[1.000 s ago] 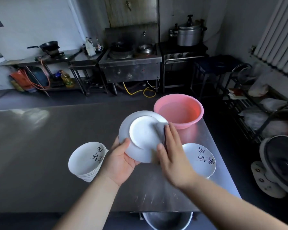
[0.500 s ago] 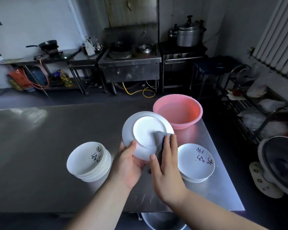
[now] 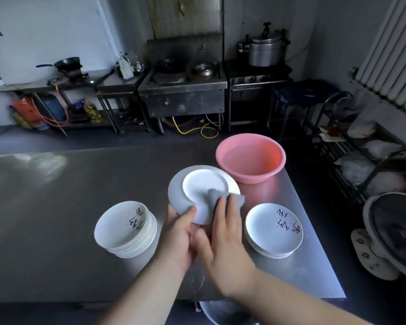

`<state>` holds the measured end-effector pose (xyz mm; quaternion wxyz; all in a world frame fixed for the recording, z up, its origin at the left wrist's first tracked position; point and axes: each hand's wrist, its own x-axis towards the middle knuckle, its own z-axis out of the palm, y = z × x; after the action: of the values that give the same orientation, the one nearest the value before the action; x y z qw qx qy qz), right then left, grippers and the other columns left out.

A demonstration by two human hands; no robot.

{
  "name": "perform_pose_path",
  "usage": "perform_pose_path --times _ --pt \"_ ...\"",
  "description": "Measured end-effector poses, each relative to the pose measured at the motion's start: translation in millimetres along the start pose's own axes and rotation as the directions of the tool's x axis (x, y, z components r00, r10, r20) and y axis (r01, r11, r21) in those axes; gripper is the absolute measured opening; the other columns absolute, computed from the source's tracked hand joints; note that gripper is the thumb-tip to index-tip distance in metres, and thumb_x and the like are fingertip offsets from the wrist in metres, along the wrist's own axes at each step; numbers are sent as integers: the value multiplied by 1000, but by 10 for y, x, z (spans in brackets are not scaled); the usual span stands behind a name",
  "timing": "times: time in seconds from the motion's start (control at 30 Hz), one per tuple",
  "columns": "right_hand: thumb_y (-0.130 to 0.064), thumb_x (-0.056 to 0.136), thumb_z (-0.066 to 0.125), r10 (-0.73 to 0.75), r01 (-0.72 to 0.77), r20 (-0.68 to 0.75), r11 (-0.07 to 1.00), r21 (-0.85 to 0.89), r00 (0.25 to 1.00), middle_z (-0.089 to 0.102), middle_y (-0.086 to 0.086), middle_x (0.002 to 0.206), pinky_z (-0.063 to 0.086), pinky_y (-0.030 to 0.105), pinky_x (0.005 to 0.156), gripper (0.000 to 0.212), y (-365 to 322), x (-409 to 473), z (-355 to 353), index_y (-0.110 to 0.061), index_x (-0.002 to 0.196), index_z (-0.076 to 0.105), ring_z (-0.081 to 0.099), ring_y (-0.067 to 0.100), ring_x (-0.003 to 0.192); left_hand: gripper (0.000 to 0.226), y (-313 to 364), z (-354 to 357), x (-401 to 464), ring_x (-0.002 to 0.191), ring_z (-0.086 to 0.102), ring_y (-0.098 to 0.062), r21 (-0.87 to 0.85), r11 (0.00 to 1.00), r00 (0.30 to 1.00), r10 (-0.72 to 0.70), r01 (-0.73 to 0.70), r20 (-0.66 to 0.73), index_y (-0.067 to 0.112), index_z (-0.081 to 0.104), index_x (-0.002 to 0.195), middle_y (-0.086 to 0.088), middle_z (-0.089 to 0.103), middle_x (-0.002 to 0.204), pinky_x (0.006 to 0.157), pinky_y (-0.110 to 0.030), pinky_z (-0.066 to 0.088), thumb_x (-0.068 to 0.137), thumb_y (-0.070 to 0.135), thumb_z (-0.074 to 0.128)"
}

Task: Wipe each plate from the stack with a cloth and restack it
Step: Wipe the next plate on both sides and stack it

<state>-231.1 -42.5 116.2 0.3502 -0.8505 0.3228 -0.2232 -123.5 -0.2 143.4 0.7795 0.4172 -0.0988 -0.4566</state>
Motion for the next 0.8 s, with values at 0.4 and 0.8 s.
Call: perform_pose_path --times 0.4,0.8 --pt "-79 95 1 30 -37 -107 997 -65 994 -30 -4 170 -7 36 129 94 -4 234 159 -20 167 -11 -24 23 158 39 71 -45 197 118 70 -36 2 999 999 -44 44 -20 24 56 136 -17 70 132 97 -49 56 105 2 46" --pt "-49 108 41 286 -289 -276 957 31 918 74 -8 116 51 37 92 34 330 969 -500 -32 127 65 64 21 110 57 281 -494 509 125 66 -38 133 955 911 -292 263 291 29 50 148 -11 64 144 87 -57 60 97 4 56"
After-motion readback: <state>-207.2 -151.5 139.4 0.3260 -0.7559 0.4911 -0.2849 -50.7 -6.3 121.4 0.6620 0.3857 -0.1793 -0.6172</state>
